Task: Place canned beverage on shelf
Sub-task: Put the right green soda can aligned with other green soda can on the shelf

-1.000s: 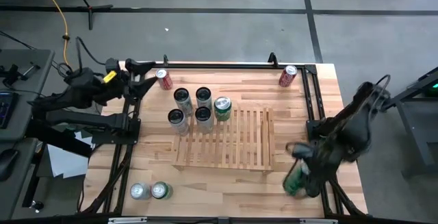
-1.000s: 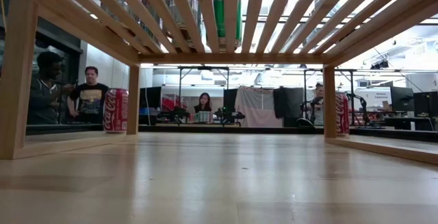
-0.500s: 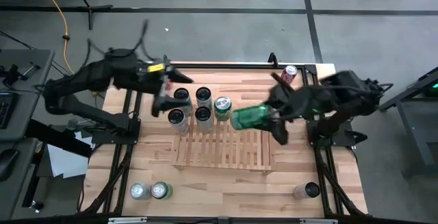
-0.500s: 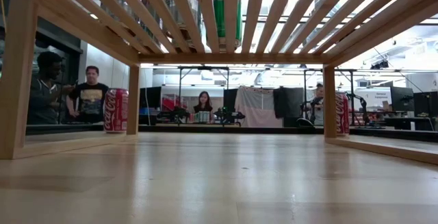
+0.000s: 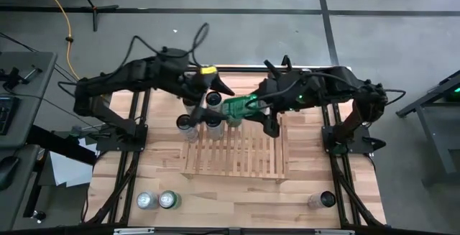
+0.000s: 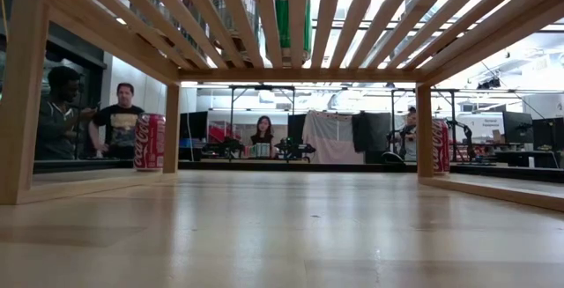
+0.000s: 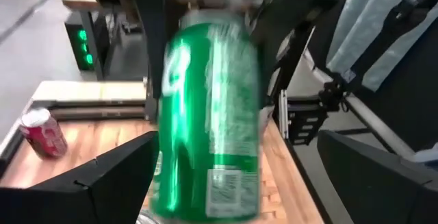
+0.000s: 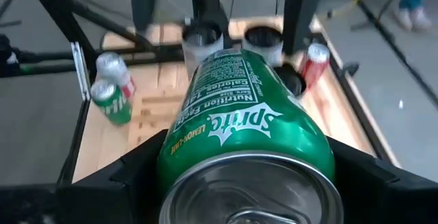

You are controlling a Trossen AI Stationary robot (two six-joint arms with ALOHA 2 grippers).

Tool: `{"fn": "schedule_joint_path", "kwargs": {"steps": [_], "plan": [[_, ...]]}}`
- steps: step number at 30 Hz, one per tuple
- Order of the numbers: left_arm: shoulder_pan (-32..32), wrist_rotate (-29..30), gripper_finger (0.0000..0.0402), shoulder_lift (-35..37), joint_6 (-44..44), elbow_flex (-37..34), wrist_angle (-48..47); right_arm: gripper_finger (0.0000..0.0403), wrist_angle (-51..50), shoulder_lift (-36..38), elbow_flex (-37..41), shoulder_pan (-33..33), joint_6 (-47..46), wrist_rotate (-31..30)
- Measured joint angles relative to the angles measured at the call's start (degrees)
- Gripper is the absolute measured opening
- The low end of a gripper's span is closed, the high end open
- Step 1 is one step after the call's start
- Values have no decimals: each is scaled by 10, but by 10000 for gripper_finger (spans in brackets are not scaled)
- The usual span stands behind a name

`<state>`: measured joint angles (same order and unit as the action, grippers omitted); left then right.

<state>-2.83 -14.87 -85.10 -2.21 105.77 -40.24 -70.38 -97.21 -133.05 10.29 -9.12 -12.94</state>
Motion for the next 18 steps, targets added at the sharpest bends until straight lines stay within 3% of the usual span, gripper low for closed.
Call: {"fn": "schedule_joint_path", "kwargs": {"steps": [12, 15, 18], "plan": [[0, 5, 382, -44, 14, 5, 1, 285, 42, 1, 0, -3, 32, 0], [0, 14, 346, -40, 14, 5, 6, 285, 38, 1, 0, -3, 32, 0], [0, 31, 283, -32, 18, 5, 1, 285, 44, 1, 0, -3, 39, 0]]}}
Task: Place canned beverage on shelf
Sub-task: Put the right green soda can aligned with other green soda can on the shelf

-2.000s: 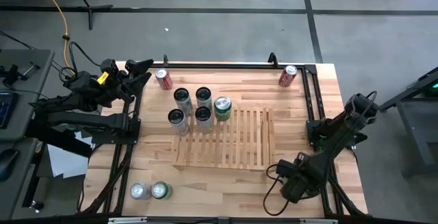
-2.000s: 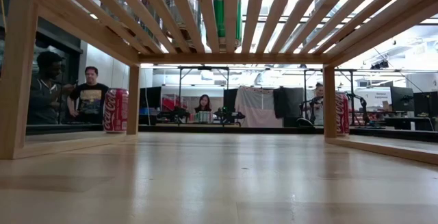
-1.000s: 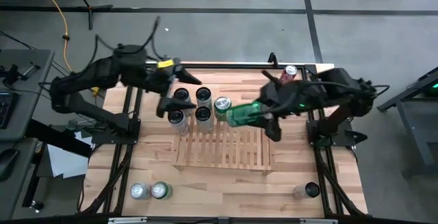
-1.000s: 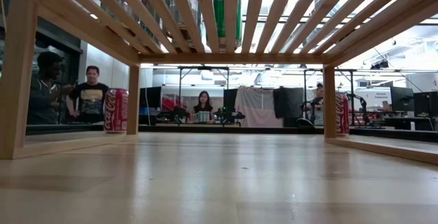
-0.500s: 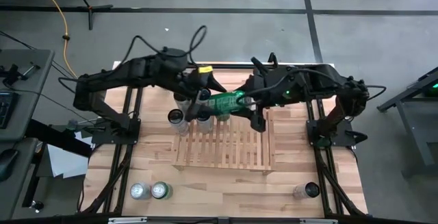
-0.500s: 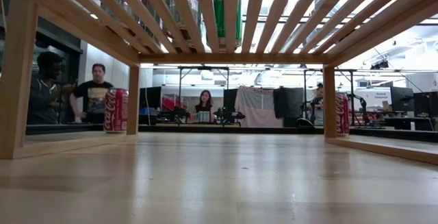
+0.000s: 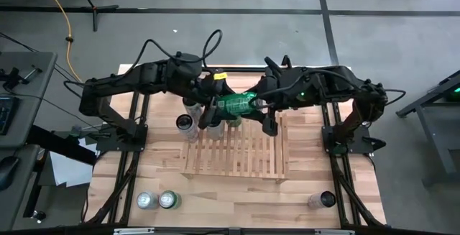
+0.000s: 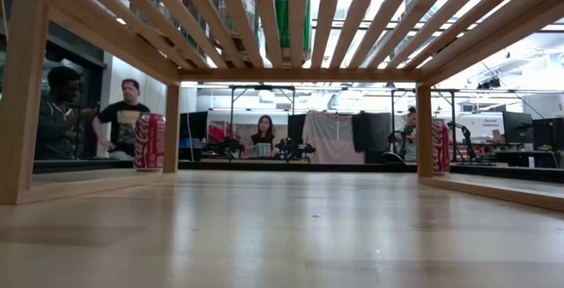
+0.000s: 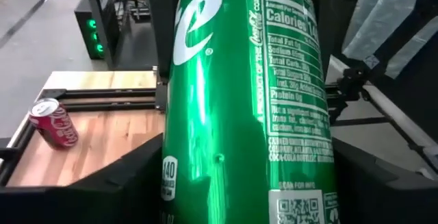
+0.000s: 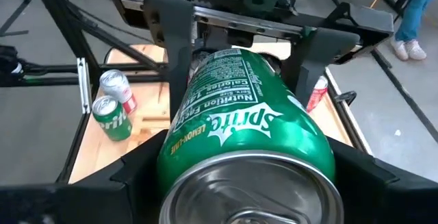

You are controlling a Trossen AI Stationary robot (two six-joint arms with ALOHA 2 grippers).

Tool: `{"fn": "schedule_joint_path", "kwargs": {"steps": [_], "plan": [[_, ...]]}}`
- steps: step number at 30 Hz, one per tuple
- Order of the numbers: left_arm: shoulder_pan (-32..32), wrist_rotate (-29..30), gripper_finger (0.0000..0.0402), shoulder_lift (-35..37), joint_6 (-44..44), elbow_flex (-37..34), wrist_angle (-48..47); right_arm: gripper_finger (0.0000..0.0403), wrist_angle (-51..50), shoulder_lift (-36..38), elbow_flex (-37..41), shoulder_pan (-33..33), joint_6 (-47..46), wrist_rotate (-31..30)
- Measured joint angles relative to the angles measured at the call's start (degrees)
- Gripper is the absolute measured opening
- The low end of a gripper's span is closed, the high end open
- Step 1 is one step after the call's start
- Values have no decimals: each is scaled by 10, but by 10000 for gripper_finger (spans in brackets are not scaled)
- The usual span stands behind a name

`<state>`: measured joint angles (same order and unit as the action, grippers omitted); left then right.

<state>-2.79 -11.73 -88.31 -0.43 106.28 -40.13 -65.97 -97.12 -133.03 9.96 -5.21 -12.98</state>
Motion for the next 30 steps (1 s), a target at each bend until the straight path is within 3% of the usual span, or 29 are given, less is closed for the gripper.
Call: {"fn": "schedule_joint_path", "kwargs": {"steps": [5, 9, 12, 15, 19, 22, 24, 27, 30], "plan": [[-3, 22, 280, 14, 15, 0, -11, 294, 19, 2, 1, -2, 25, -5], [-21, 60, 280, 59, 13, -2, -90, 378, 13, 21, -1, -9, 5, -23], [-37, 97, 280, 104, -2, 0, -111, 361, -7, 27, -3, -19, 6, -24], [-52, 65, 280, 153, -39, -2, -131, 335, -5, 20, 1, -30, 25, -21], [-60, -107, 280, 202, -123, -45, -13, 326, 96, 13, -1, -56, 82, 38], [-52, -225, 280, 215, -217, -95, 124, 326, 195, -2, -1, -77, 108, 119], [-42, -262, 280, 215, -277, -131, 219, 326, 249, -12, 1, -88, 112, 184], [-24, -273, 280, 203, -347, -174, 369, 327, 331, -19, 0, -96, 108, 273], [-21, -297, 280, 178, -401, -200, 466, 327, 395, -32, -1, -94, 101, 323]]}}
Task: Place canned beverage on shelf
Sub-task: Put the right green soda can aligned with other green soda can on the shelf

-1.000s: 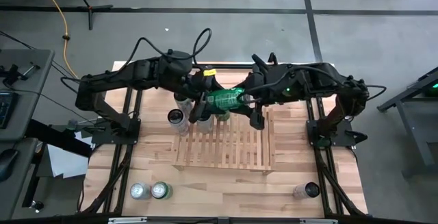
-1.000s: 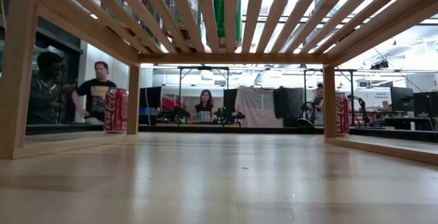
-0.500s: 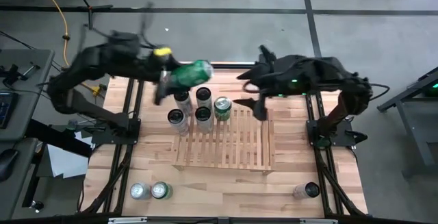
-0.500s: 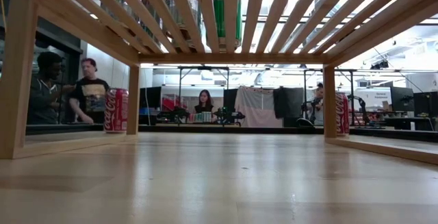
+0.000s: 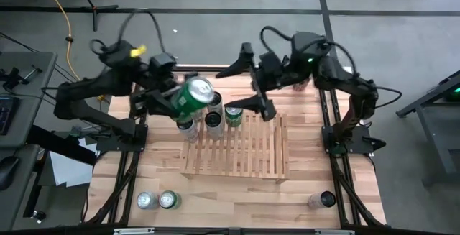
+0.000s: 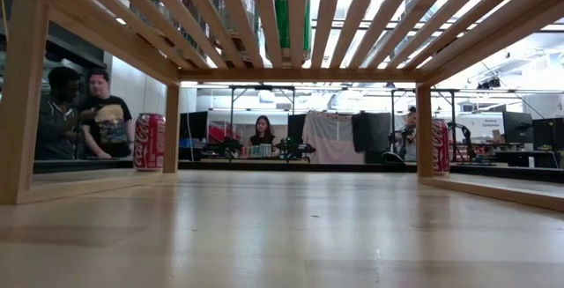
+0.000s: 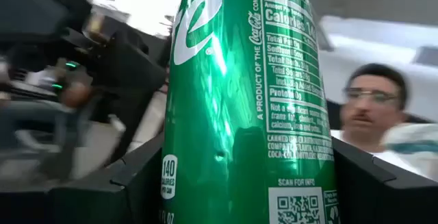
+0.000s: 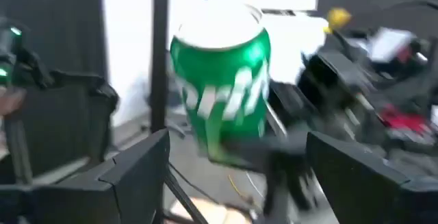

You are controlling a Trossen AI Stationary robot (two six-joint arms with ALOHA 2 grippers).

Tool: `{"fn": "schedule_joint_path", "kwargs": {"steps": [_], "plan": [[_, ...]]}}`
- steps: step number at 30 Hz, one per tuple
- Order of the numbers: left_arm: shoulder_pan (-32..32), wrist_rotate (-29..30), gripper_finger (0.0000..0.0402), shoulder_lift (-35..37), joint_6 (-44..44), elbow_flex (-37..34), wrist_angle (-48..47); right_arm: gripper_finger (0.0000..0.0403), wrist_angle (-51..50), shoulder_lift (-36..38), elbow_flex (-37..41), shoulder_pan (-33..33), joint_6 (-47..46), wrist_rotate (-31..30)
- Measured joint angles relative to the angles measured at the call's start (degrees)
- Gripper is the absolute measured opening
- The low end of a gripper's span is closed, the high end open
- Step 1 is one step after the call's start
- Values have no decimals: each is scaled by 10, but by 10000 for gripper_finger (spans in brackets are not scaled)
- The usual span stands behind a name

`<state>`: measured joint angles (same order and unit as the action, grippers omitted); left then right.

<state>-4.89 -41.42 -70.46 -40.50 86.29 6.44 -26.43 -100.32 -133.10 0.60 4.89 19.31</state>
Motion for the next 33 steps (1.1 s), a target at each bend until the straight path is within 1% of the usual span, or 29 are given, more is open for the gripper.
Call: {"fn": "schedule_joint_path", "kwargs": {"steps": [3, 5, 9, 13, 17, 24, 27, 31, 33], "plan": [[1, -11, 280, -33, -35, -3, 37, 328, 27, -12, 1, 8, 15, 9], [4, -20, 280, -52, -50, -3, 65, 328, 25, -14, 1, 11, 28, 12], [6, -41, 280, -76, -67, -2, 94, 328, 28, -21, 1, 15, -6, 36], [0, -41, 280, -85, -68, -2, 105, 328, 29, -22, 1, 18, -23, 72], [-8, -39, 280, -82, -69, -2, 118, 328, 49, -21, 2, 27, -32, 57], [-11, -42, 280, -81, -59, -2, 113, 327, 52, -22, 2, 31, -33, 60], [-14, -42, 280, -81, -52, -2, 112, 315, 55, -22, 2, 35, -34, 59], [-20, -45, 280, -81, -49, -2, 107, 280, 57, -22, 2, 36, -32, 59], [-21, -44, 281, -80, -44, -2, 107, 275, 57, -22, 2, 36, -32, 60]]}}
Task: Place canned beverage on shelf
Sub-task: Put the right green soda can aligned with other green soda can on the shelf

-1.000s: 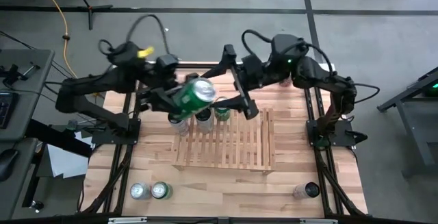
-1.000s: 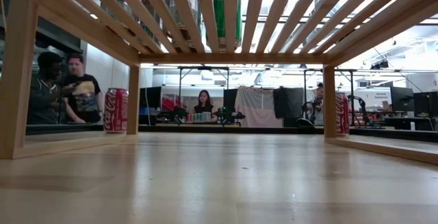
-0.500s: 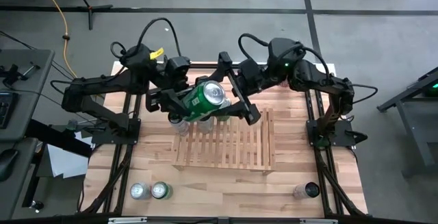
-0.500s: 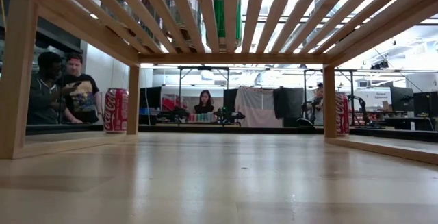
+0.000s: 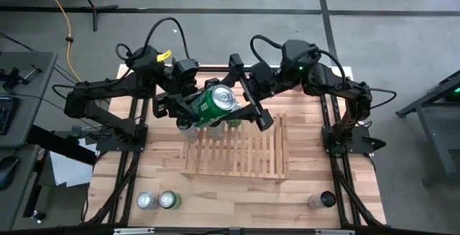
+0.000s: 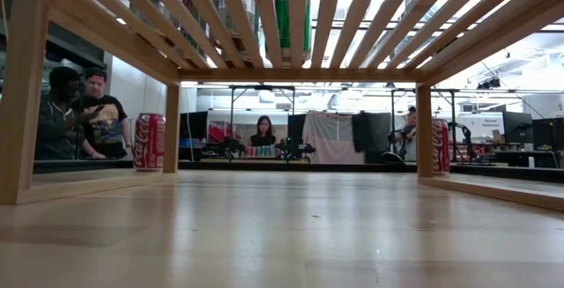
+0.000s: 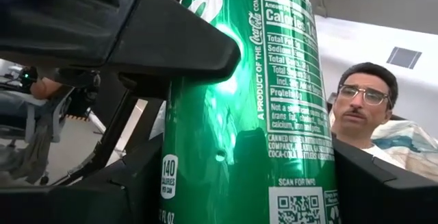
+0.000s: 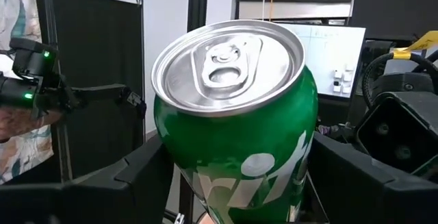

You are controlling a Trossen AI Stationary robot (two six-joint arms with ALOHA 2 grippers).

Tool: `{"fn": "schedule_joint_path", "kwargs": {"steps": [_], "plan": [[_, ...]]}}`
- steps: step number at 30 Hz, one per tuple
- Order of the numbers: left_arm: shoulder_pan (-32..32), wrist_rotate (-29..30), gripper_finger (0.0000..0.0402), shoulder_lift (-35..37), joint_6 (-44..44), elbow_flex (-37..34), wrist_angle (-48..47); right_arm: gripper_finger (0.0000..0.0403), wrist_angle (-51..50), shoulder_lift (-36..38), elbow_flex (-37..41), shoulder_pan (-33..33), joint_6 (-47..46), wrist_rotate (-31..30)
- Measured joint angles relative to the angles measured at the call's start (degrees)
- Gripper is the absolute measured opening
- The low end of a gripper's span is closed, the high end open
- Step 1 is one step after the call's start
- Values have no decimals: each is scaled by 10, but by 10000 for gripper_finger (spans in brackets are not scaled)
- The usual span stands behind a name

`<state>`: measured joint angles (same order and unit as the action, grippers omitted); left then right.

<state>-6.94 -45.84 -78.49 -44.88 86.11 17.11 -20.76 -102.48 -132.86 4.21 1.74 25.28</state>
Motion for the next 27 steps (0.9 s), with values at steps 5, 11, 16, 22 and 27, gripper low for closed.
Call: {"fn": "schedule_joint_path", "kwargs": {"steps": [5, 11, 16, 22, 27], "plan": [[-7, 14, 374, 1, 18, 0, -2, 275, -7, 4, 0, 1, -3, -12], [-54, -1, 372, 11, -10, 12, -10, 275, -47, 26, -1, -1, 9, -2], [-116, -38, 372, 45, -7, 26, -51, 275, -123, 69, -3, 0, 18, -17], [-195, -13, 373, 125, 103, 27, -169, 275, -344, 100, -2, 23, -2, -158], [-221, 110, 373, 199, 245, 27, -372, 275, -510, 92, -2, 40, -70, -207]]}}
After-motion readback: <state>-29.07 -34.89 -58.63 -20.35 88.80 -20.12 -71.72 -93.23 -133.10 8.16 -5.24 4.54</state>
